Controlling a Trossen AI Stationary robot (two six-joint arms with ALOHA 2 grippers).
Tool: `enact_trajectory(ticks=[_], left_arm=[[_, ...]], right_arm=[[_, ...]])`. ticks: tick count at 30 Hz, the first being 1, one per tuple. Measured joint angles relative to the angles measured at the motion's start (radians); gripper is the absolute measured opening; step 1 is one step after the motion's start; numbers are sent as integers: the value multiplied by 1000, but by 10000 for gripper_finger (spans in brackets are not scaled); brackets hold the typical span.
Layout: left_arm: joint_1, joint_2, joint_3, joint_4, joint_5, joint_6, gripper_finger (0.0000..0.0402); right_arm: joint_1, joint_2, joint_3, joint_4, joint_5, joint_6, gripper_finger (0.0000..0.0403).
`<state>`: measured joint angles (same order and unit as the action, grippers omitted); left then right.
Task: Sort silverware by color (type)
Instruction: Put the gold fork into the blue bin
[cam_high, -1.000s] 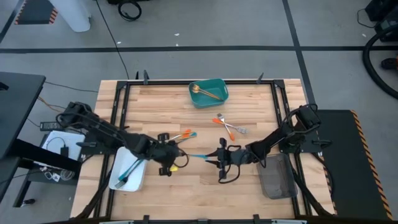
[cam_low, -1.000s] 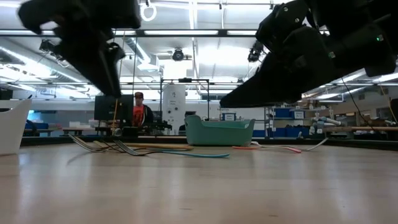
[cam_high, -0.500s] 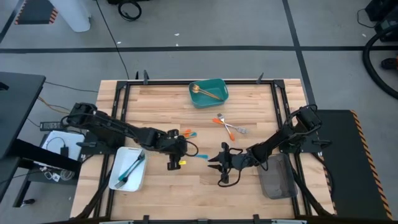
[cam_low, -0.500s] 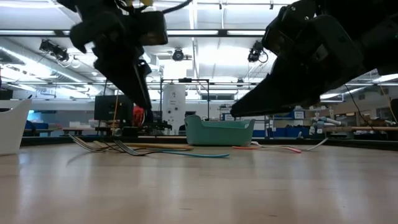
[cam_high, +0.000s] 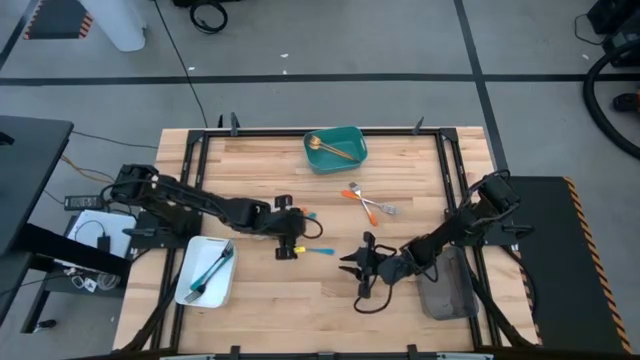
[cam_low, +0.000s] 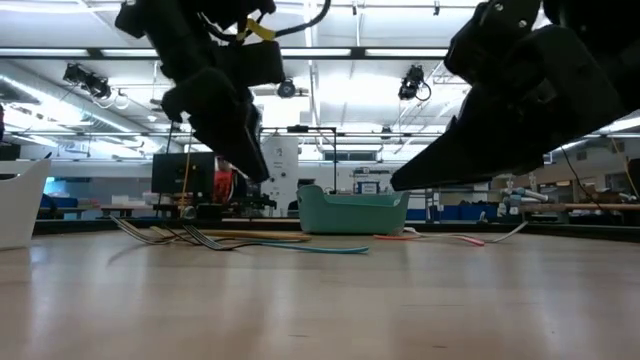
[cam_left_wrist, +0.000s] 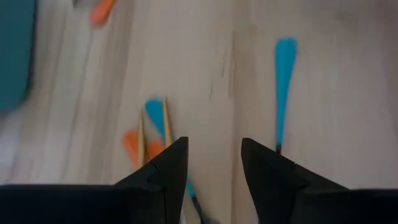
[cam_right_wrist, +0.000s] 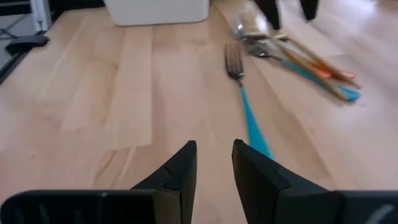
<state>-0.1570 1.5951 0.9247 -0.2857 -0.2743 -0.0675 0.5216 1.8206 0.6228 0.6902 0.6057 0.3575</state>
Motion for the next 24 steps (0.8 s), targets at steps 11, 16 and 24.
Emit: enact_trajectory(ticks=[11, 16, 24], left_arm=[[-1, -11, -202, 338, 0, 34, 157], [21, -29, -257, 331, -1, -13, 157], [102, -60, -339, 412, 14, -20, 157]], right_arm=[[-39, 0, 0, -30, 32, 71, 109], [-81, 0, 11, -86, -8, 94, 106], [-102, 0, 46, -124, -22, 34, 105]])
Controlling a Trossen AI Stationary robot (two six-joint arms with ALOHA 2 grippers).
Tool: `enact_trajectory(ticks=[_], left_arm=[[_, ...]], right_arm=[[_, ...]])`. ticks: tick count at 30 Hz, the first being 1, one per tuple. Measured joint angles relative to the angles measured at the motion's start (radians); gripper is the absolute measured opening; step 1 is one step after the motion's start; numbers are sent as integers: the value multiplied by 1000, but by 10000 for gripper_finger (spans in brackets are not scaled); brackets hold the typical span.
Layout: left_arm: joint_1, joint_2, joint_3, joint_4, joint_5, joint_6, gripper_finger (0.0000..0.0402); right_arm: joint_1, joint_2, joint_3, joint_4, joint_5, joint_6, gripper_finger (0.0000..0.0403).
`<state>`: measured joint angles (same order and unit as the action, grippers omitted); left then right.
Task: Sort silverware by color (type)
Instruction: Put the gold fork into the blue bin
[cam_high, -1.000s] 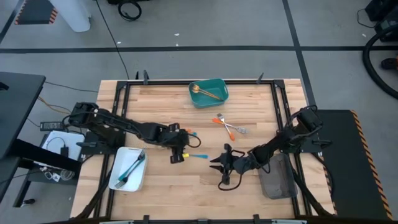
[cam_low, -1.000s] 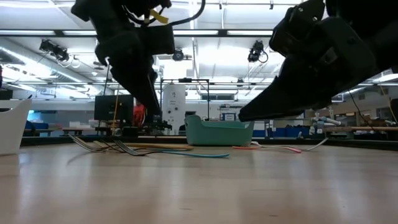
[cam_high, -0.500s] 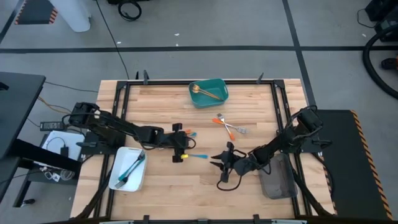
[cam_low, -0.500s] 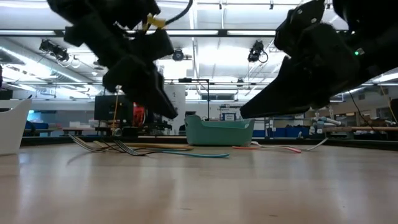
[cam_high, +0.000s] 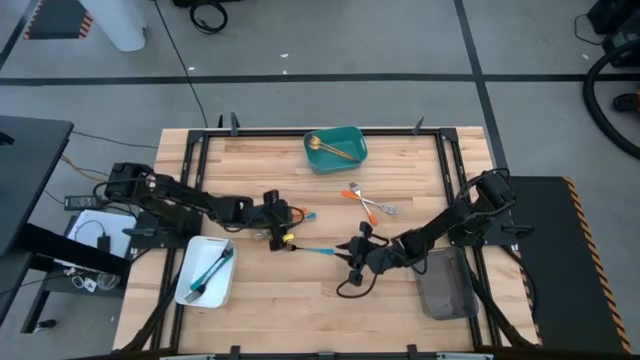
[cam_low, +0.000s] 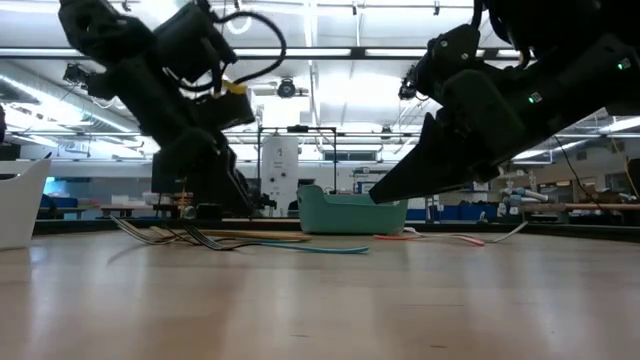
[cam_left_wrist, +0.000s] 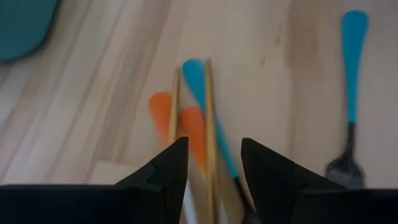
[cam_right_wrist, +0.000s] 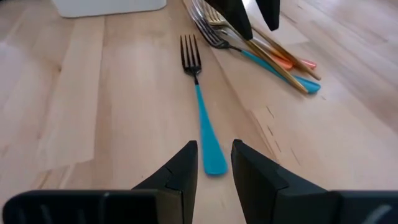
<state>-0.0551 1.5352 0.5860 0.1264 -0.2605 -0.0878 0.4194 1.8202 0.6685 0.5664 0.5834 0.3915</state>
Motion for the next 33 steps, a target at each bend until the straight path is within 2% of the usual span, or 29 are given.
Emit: enact_trajectory(ticks=[5, 17, 23, 33], left_arm=[[55, 0, -25, 2, 25, 17, 157], [168, 2, -25, -64, 159, 56, 157], [199, 0, -22, -103, 169, 64, 156], [207, -27, -24, -163, 165, 73, 112]], right_arm=[[0, 0, 0, -2, 0, -18, 105], [0, 0, 0, -1, -8, -20, 105], [0, 0, 0, -1, -9, -21, 105], [0, 0, 0, 1, -13, -26, 105]])
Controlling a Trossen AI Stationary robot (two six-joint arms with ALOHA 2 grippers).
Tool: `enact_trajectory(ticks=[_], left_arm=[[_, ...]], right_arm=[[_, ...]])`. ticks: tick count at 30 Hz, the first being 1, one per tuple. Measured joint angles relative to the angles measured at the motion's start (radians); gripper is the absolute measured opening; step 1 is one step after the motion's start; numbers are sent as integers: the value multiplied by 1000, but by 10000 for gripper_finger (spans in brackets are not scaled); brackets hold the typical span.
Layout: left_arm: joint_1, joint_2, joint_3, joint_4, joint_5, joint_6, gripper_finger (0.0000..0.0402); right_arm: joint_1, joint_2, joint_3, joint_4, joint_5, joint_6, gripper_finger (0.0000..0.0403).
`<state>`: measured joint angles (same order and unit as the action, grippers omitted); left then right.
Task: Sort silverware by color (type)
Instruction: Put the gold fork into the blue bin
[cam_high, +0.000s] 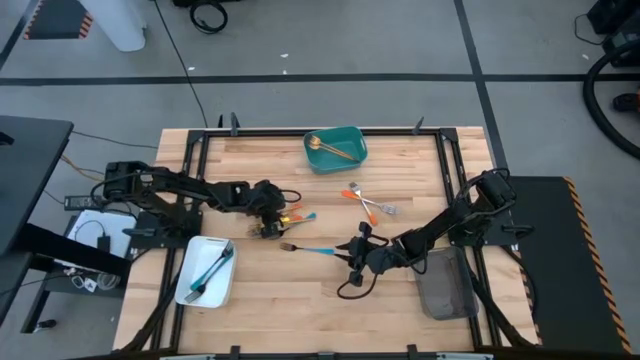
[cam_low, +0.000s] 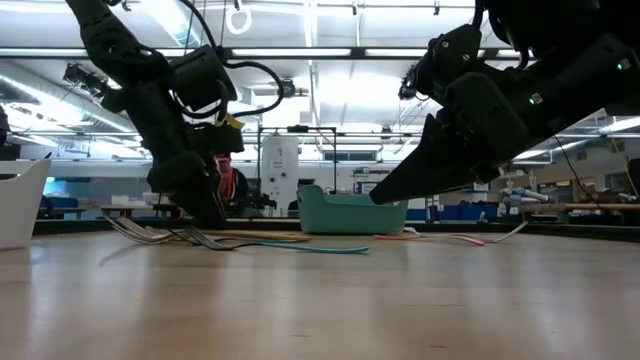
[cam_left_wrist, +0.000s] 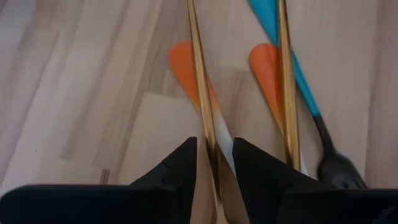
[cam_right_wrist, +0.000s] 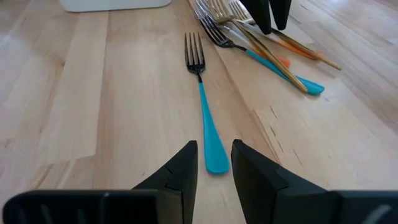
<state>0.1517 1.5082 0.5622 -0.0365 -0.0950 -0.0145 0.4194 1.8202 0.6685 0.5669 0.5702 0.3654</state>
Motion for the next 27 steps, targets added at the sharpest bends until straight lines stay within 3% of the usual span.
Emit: enact_trajectory(ticks=[9, 14, 27], left_arm=[[76, -1, 2, -65, 140, -53, 64], [100, 3, 2, -70, 159, -52, 17], [82, 4, 48, -52, 138, -17, 18]], right_arm=[[0, 0, 0, 8, -11, -2, 105], [6, 0, 0, 9, -17, -2, 105], [12, 0, 0, 8, -21, -2, 105]])
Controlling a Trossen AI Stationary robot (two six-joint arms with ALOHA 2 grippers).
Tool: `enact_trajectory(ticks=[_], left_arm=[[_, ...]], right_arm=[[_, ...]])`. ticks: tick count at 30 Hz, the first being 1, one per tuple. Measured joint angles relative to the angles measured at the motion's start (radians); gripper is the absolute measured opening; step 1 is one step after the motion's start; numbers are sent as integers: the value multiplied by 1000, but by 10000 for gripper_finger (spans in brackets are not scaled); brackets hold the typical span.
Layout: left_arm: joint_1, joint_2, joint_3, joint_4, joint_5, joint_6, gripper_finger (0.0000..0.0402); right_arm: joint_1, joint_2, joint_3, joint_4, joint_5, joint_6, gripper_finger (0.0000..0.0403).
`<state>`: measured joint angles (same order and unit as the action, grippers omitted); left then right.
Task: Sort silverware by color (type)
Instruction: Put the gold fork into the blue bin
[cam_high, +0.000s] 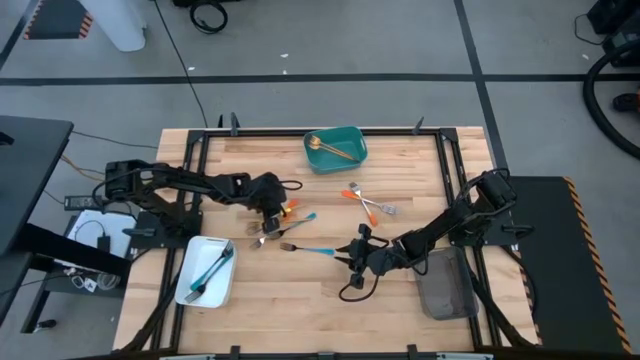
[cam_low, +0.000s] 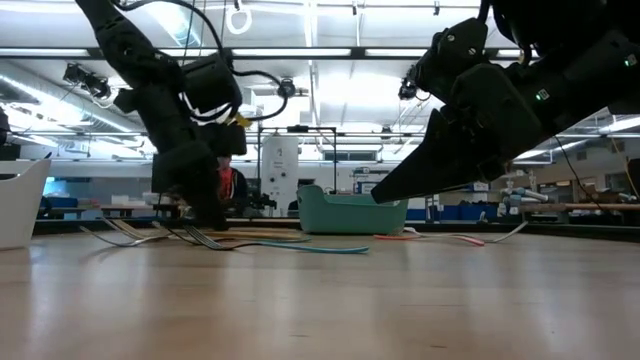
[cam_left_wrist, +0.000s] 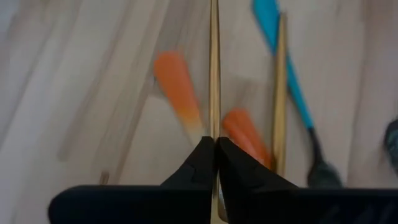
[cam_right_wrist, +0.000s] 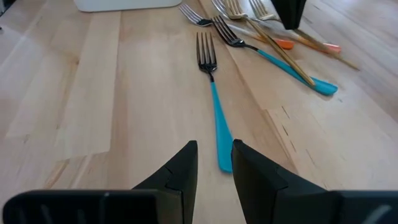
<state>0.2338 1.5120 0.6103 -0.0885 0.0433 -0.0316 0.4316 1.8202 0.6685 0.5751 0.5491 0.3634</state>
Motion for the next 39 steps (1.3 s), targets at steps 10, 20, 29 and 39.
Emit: enact_trajectory(ticks=[10, 20, 29, 39], left_arm=[[-2, 0, 50, 8, 5, 24, 20], [1, -1, 63, 88, 3, 55, 20], [6, 7, 103, 104, 3, 78, 20], [63, 69, 252, -15, 1, 169, 20]], right_arm=[[0, 0, 0, 0, -1, 0, 105], [0, 0, 0, 13, -12, 1, 105], [-2, 0, 0, 17, -13, -1, 105], [-3, 0, 0, 36, -21, -23, 105]])
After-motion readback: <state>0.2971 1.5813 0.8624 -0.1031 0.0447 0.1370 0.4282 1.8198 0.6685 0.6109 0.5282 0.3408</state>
